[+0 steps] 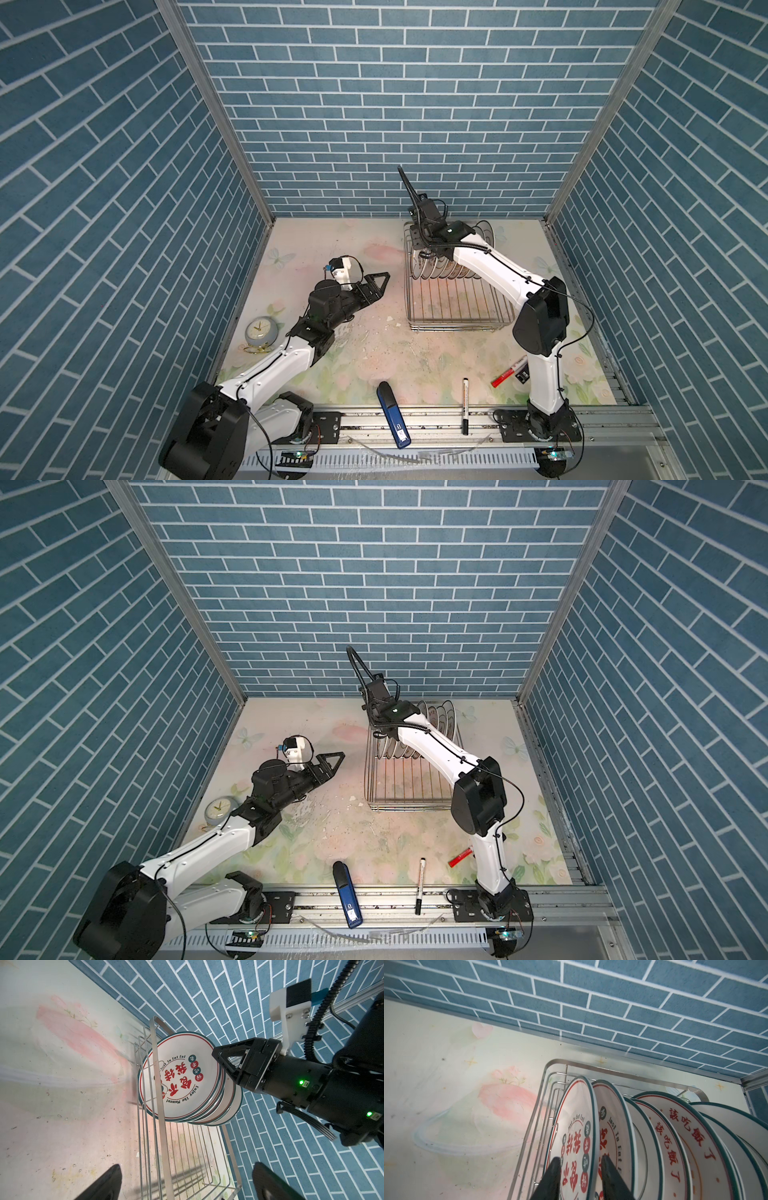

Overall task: Unload the plates from the dish rack
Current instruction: 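Move the right gripper to the nearest plate while the left gripper rises, then close the right gripper on the rim of the end plate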

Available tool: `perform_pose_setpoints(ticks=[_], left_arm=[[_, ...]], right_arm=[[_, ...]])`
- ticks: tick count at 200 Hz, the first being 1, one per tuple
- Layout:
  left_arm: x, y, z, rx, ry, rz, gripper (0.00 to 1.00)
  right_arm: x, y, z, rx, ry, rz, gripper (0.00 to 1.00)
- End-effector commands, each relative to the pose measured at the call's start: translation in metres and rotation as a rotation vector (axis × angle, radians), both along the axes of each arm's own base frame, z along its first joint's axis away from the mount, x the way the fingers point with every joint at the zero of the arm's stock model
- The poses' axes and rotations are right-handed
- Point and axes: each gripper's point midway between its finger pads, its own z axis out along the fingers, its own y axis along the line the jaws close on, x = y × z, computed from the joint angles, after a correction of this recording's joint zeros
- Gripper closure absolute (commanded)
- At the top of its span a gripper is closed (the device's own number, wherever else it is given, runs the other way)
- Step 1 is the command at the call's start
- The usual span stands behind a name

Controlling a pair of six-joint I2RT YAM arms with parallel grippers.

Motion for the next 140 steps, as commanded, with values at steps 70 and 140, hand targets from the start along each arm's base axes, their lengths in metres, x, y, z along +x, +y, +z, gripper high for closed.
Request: perform_pose_setpoints(ticks=[70,140], left_arm=[[0.002,0.0,0.013,0.019,-0.035,0.008,0.0],[0.002,0.001,0.011,0.026,-0.024,0.016,0.0]], right_arm=[[0.015,-0.012,-0.004,-0.084,-0.042,-0.119,0.76],[0.019,-0.009,-0.007,-0.091,-0.045,-0.138,0.82]])
